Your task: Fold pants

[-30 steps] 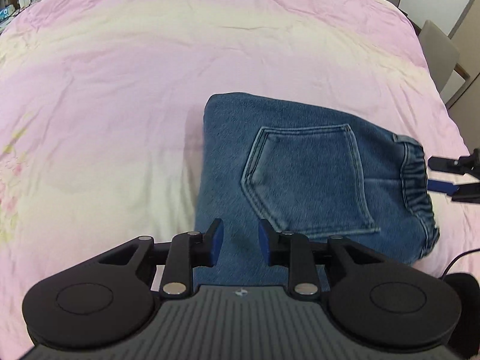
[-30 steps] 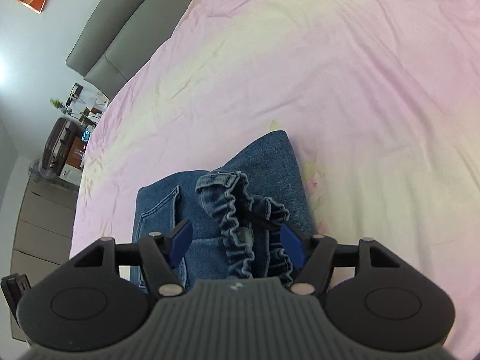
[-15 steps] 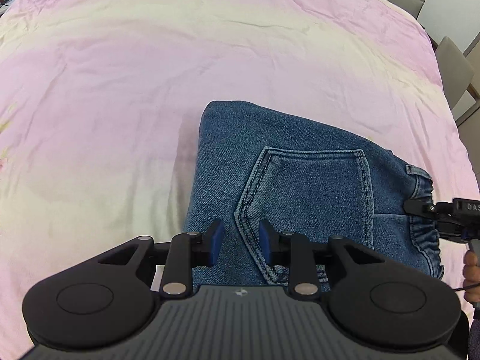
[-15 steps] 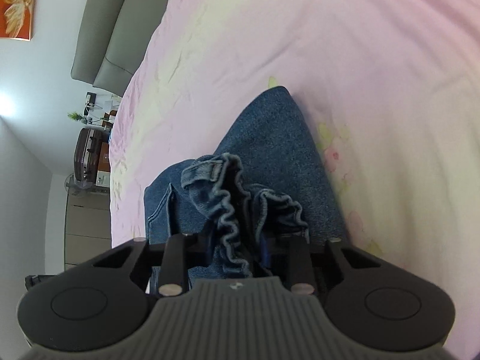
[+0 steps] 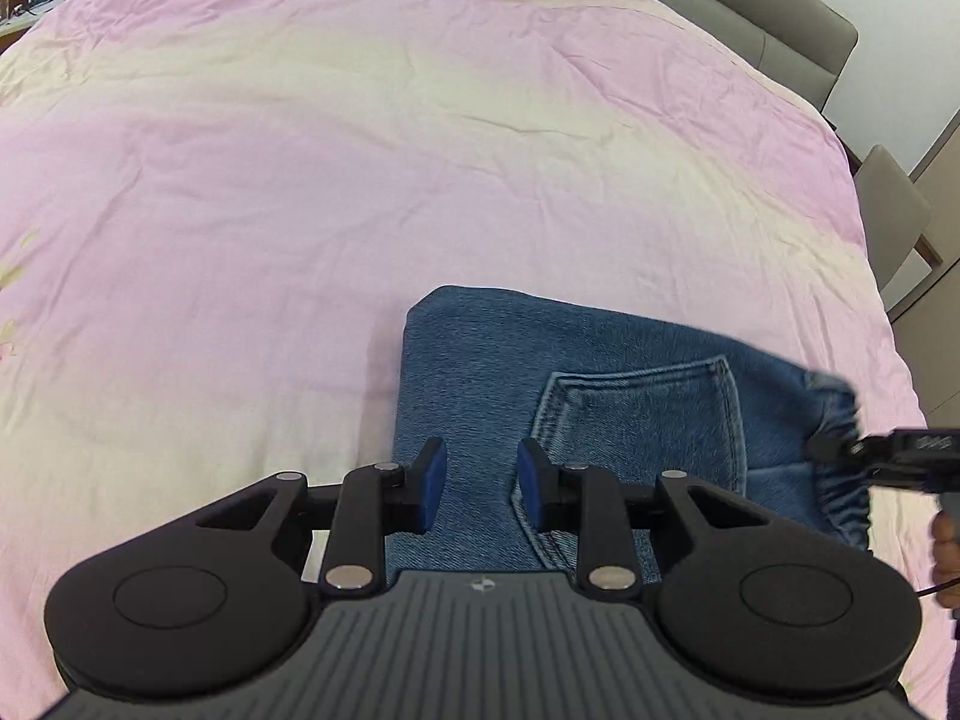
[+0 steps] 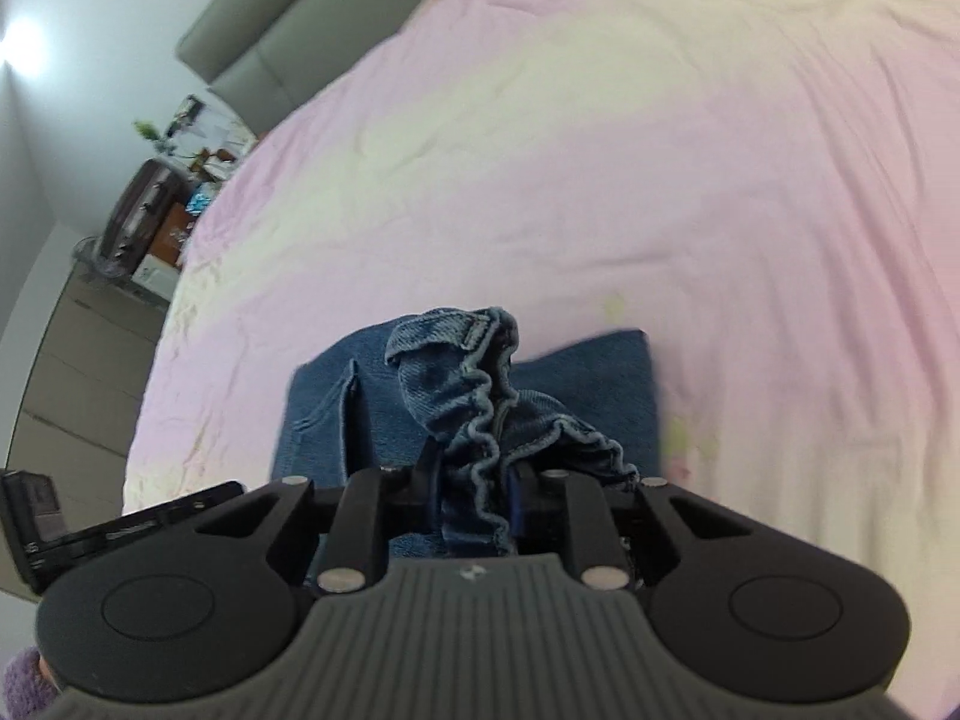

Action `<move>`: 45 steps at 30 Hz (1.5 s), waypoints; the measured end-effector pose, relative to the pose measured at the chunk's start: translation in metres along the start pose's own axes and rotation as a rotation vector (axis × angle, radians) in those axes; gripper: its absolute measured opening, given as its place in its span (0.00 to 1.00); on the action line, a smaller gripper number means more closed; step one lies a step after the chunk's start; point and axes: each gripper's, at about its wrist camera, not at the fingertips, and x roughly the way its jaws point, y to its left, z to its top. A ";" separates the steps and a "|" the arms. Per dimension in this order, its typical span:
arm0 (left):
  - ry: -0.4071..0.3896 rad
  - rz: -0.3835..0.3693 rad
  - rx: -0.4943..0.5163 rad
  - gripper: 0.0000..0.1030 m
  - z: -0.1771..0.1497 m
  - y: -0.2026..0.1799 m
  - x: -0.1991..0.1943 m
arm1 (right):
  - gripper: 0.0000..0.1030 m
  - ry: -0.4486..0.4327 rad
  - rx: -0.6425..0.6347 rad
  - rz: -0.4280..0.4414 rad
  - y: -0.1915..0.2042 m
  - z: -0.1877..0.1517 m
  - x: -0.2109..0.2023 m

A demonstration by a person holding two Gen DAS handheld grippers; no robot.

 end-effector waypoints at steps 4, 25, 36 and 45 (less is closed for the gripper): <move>-0.002 0.016 0.023 0.31 0.002 0.005 0.002 | 0.19 0.009 0.072 -0.004 -0.024 -0.002 0.017; -0.024 0.019 0.153 0.22 0.035 -0.004 0.071 | 0.09 -0.067 -0.362 -0.315 0.062 0.008 0.030; -0.009 0.124 0.221 0.21 0.033 -0.020 0.064 | 0.08 -0.069 -0.374 -0.344 0.068 0.007 0.038; -0.006 0.041 0.240 0.21 -0.033 -0.027 -0.021 | 0.19 -0.149 -0.515 -0.304 0.095 -0.079 -0.027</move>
